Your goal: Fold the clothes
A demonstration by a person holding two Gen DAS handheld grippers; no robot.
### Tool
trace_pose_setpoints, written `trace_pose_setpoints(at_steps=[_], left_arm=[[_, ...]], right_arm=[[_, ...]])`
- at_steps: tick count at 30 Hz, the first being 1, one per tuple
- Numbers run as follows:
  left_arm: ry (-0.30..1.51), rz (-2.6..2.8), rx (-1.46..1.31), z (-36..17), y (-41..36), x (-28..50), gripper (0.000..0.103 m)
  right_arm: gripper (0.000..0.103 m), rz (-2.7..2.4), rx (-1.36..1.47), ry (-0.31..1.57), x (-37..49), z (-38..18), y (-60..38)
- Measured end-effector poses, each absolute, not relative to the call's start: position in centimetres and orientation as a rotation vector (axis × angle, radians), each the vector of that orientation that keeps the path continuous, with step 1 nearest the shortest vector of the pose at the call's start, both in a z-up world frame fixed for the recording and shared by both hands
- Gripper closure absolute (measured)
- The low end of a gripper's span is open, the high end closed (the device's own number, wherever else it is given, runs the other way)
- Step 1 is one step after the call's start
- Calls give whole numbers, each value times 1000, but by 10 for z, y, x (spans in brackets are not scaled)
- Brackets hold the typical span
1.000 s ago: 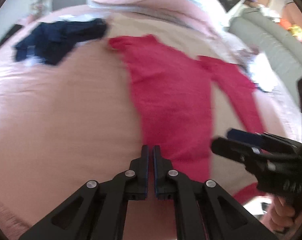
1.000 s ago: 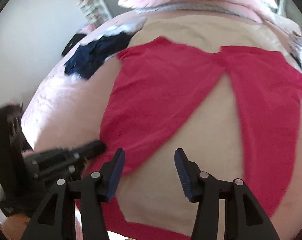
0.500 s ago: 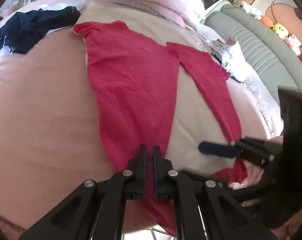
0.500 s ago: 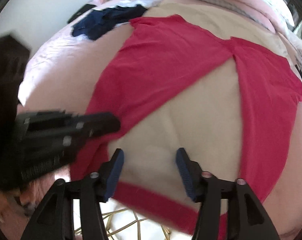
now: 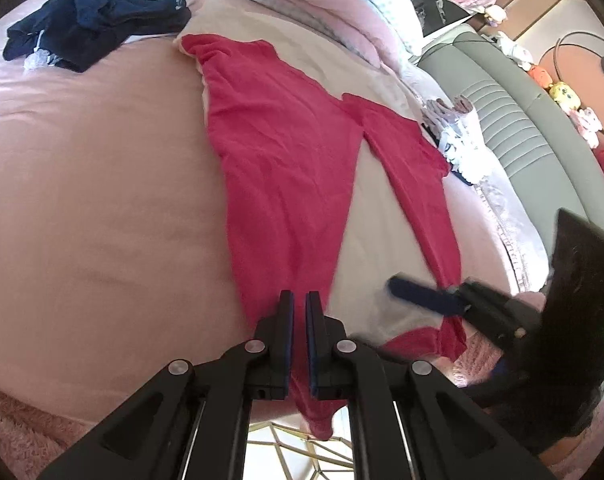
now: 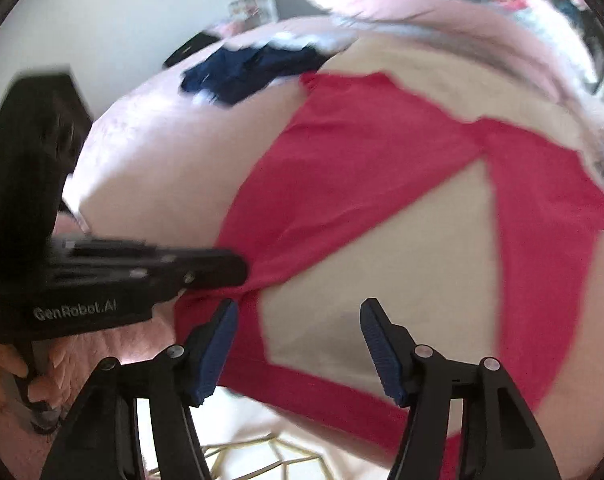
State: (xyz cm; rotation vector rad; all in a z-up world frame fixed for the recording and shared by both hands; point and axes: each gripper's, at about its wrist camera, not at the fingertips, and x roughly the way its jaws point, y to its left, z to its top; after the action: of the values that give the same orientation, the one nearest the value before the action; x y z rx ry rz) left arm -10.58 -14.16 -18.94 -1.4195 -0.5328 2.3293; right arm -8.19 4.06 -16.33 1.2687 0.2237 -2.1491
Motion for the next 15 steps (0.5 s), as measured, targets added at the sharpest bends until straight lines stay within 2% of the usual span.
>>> trace_pose_setpoints(at_steps=[2, 6, 7, 11, 15], left_arm=[[-565, 2306, -1449, -195, -145, -106, 99], [-741, 2189, -1513, -208, -160, -105, 99], [-768, 2166, -1526, -209, -162, -102, 99], [-620, 2210, -1559, -198, -148, -89, 99], [-649, 2207, -1543, -191, -148, -83, 98]], right_arm=[[39, -2104, 1290, 216, -80, -167, 40], [36, -2019, 1340, 130, -77, -161, 58], [39, -1997, 1352, 109, -76, -159, 63], [39, -1960, 1373, -11, -73, -147, 93], [39, -2250, 1305, -138, -68, -125, 158]])
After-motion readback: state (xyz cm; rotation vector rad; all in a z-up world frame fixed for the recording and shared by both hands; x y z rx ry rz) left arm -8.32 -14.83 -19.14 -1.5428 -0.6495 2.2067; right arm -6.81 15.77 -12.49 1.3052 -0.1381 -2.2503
